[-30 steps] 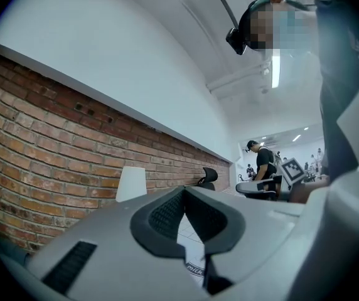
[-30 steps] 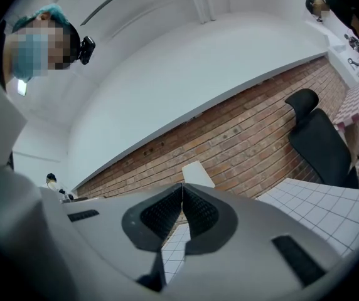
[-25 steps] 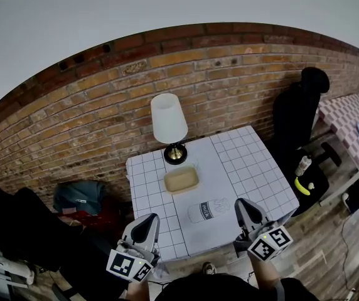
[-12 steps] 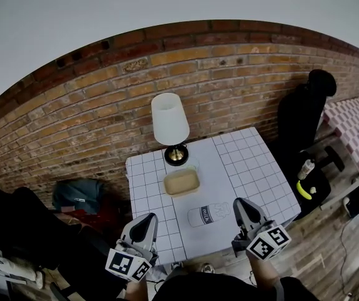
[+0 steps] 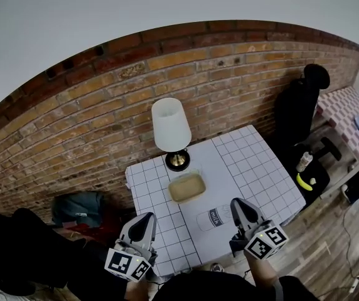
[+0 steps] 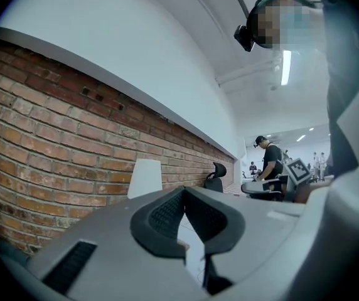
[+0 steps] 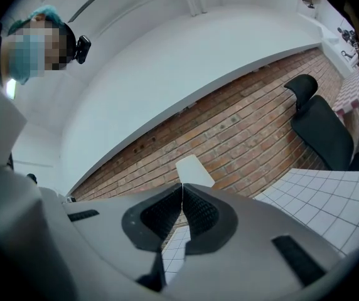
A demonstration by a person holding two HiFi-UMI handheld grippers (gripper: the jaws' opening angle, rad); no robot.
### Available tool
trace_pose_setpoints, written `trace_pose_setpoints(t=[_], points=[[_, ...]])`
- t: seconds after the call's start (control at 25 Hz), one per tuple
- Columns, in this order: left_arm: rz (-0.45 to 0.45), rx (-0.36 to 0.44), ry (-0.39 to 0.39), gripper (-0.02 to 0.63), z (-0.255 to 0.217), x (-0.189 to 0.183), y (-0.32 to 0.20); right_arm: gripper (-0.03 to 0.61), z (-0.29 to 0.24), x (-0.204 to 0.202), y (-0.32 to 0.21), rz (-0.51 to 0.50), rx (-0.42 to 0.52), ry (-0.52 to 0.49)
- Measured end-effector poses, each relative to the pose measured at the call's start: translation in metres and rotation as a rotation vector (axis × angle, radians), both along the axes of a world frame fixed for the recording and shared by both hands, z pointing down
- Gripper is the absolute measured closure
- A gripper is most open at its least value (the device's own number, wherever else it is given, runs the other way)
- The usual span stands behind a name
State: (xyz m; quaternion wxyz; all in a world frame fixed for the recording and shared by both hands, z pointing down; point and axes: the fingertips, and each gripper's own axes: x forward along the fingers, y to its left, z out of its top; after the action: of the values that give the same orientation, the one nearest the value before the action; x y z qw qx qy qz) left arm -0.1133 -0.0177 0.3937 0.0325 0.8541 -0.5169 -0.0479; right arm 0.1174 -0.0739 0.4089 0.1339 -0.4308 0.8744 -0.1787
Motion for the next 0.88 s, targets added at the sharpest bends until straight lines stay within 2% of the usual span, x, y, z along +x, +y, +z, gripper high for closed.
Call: trace_pose_setpoints(t=[0.52, 0.76, 0.88], points=[[0.1, -0.027, 0.012, 0.603, 0.018, -0.046, -0.023, 0.574, 0.014, -0.043, -0.007, 0.113, -0.016, 0.043], [0.102, -0.062, 0.02, 0.603, 0.032, -0.043, -0.036, 0.574, 0.02, -0.049, -0.021, 0.106, -0.026, 0.067], [0.068, -0.069, 0.016, 0.603, 0.036, -0.043, -0.046, 0.574, 0.024, -0.049, -0.036, 0.079, -0.032, 0.073]])
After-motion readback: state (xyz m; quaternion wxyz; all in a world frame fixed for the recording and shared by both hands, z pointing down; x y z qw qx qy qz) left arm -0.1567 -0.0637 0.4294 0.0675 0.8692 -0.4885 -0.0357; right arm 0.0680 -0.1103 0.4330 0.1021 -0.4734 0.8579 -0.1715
